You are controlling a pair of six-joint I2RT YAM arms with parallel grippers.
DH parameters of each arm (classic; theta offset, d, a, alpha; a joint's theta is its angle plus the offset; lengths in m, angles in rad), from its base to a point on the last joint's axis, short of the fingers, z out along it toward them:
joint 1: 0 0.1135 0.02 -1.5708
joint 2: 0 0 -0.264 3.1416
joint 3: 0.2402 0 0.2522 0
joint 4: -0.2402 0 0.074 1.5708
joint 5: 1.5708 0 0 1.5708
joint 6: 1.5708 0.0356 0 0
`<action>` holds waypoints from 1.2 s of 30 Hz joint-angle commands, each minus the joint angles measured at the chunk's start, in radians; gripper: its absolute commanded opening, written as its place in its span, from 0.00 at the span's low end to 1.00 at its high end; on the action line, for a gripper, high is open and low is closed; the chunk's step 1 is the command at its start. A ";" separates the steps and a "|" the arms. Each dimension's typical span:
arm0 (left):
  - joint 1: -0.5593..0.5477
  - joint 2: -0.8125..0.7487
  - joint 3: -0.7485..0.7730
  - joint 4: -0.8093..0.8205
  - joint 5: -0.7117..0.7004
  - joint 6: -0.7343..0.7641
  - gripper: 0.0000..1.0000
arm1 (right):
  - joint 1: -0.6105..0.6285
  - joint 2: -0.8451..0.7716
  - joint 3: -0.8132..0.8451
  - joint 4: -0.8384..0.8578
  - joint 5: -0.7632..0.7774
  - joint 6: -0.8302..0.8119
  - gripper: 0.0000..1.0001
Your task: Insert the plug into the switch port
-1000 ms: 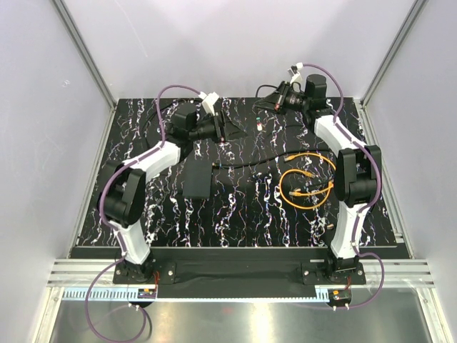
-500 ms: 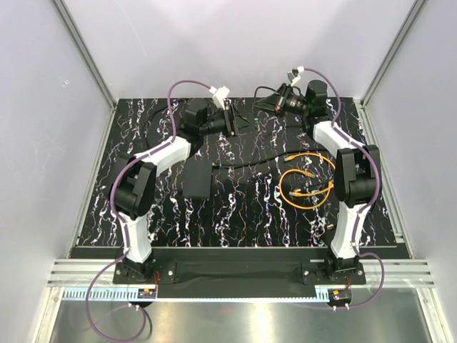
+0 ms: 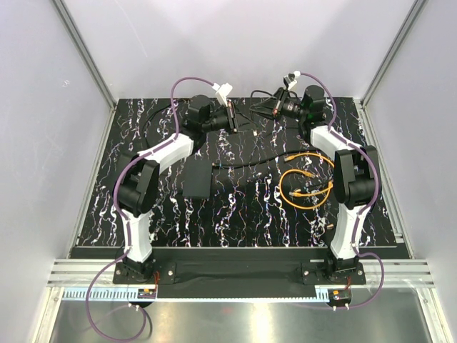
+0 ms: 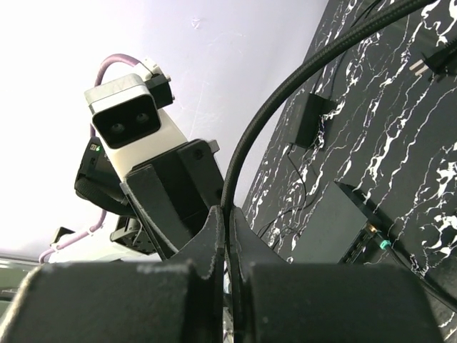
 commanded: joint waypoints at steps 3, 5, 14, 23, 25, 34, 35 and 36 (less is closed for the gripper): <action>-0.005 -0.005 0.051 -0.002 0.041 0.049 0.08 | 0.010 -0.059 0.005 0.040 -0.043 0.007 0.25; -0.008 -0.016 0.053 -0.041 0.055 0.117 0.00 | 0.008 -0.040 0.022 -0.011 -0.046 -0.004 0.42; -0.025 -0.087 0.039 -0.380 0.091 0.456 0.00 | -0.010 0.056 0.135 -0.075 -0.028 -0.016 0.58; -0.026 -0.156 -0.035 -0.527 0.092 0.641 0.00 | -0.084 0.190 0.292 -0.204 0.007 -0.128 0.53; -0.028 -0.174 -0.053 -0.558 0.092 0.671 0.00 | -0.121 0.219 0.333 -0.207 0.023 -0.125 0.54; -0.037 -0.188 -0.015 -0.681 0.029 0.800 0.00 | -0.158 0.224 0.301 -0.301 -0.008 -0.143 0.66; -0.037 -0.185 -0.006 -0.684 0.029 0.804 0.00 | -0.158 0.199 0.268 -0.336 0.000 -0.168 0.68; -0.039 -0.188 0.010 -0.694 0.038 0.810 0.00 | -0.158 0.170 0.203 -0.382 0.022 -0.262 0.72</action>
